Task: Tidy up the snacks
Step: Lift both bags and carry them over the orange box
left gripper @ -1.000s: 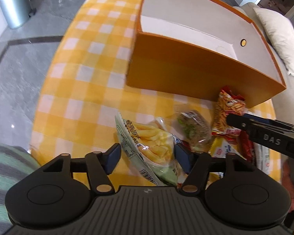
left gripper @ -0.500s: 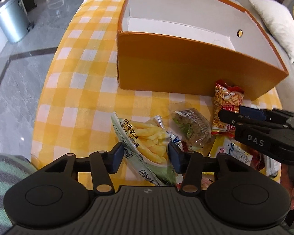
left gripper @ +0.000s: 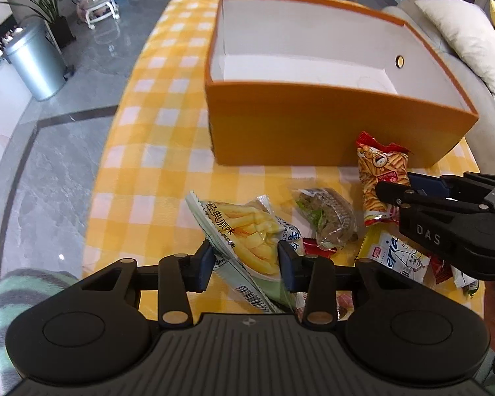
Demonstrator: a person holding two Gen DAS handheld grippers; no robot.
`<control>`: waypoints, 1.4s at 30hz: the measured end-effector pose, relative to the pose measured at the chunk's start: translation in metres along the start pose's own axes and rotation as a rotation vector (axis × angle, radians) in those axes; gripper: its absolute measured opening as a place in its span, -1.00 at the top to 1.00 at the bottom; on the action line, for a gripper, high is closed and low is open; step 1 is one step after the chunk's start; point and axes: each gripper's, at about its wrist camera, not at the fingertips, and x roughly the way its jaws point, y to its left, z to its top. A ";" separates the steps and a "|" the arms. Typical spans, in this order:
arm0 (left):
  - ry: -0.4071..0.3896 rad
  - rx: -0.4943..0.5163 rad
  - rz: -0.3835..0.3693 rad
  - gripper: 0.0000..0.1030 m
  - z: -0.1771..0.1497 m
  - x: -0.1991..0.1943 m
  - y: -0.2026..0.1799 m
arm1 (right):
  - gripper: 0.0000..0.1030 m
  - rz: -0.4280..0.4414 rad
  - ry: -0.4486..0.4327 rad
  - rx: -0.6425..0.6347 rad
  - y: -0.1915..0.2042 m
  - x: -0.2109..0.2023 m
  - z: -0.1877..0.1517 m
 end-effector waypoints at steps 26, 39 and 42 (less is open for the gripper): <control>-0.355 0.189 -0.041 0.11 0.103 -0.103 -0.023 | 0.53 0.062 -0.276 -0.029 -0.022 -0.122 0.063; -0.238 0.295 -0.024 0.11 0.164 -0.043 -0.041 | 0.54 0.030 -0.194 -0.044 -0.045 -0.068 0.121; -0.171 0.313 -0.018 0.12 0.172 -0.021 -0.041 | 0.54 0.045 -0.147 -0.039 -0.045 -0.044 0.127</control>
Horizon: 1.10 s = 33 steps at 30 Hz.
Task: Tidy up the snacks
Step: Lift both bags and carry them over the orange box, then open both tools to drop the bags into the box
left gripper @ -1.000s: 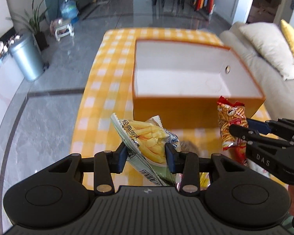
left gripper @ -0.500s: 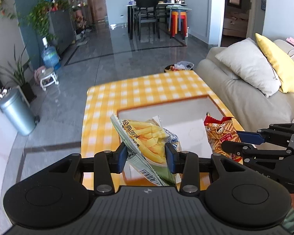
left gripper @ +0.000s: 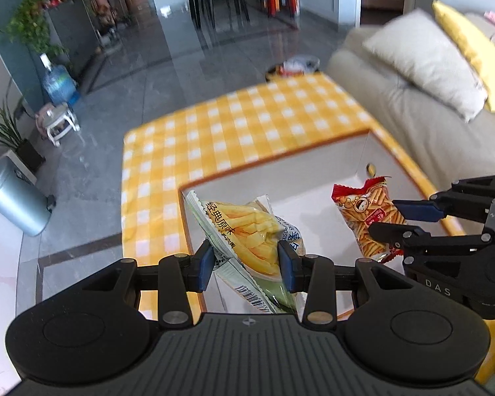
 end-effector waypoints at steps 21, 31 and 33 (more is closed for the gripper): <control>0.311 0.253 0.058 0.10 -0.002 0.096 -0.025 | 0.54 0.205 0.349 0.160 -0.023 0.115 -0.017; 0.358 0.267 0.064 0.09 -0.010 0.110 -0.025 | 0.53 0.214 0.375 0.175 -0.017 0.122 -0.023; 0.358 0.262 0.066 0.09 -0.011 0.113 -0.024 | 0.53 0.210 0.377 0.169 -0.014 0.121 -0.022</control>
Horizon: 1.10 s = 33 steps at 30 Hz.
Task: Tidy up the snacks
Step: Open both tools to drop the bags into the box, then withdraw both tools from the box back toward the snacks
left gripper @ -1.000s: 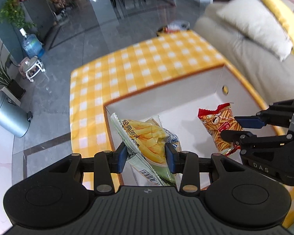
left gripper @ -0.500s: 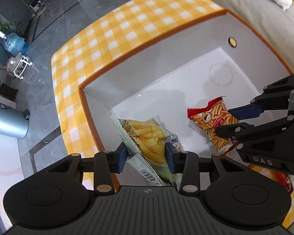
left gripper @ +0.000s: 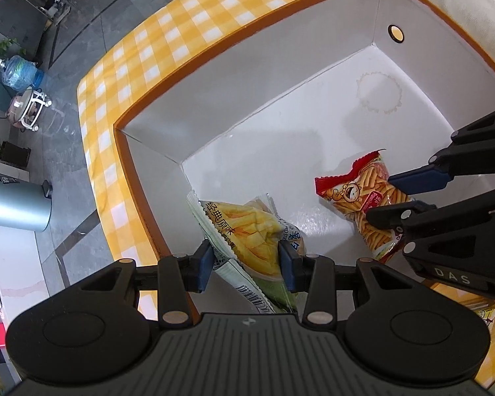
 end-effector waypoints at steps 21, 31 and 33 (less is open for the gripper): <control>-0.172 0.003 0.057 -0.25 -0.026 -0.046 0.001 | 0.08 -0.155 -0.024 -0.027 0.025 -0.023 0.006; -0.358 -0.064 0.056 -0.28 -0.058 -0.092 0.015 | 0.06 -0.191 -0.148 0.035 0.033 -0.074 -0.015; -0.399 -0.085 0.058 -0.28 -0.068 -0.102 0.015 | 0.06 -0.155 -0.183 0.071 0.033 -0.087 -0.024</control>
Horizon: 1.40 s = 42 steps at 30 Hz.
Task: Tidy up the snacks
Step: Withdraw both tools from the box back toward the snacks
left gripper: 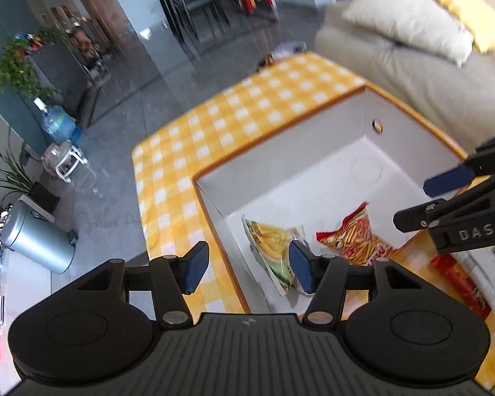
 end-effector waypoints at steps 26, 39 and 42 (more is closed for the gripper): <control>-0.081 -0.266 -0.020 -0.30 -0.111 -0.095 -0.007 | -0.26 -0.128 -0.004 -0.050 -0.014 -0.071 -0.139; 0.044 -0.290 -0.177 -0.30 -0.130 -0.060 -0.061 | -0.26 -0.124 0.054 -0.022 -0.033 -0.051 -0.174; 0.071 -0.278 -0.194 -0.30 -0.129 -0.048 -0.069 | -0.26 -0.116 0.061 -0.003 -0.038 -0.046 -0.175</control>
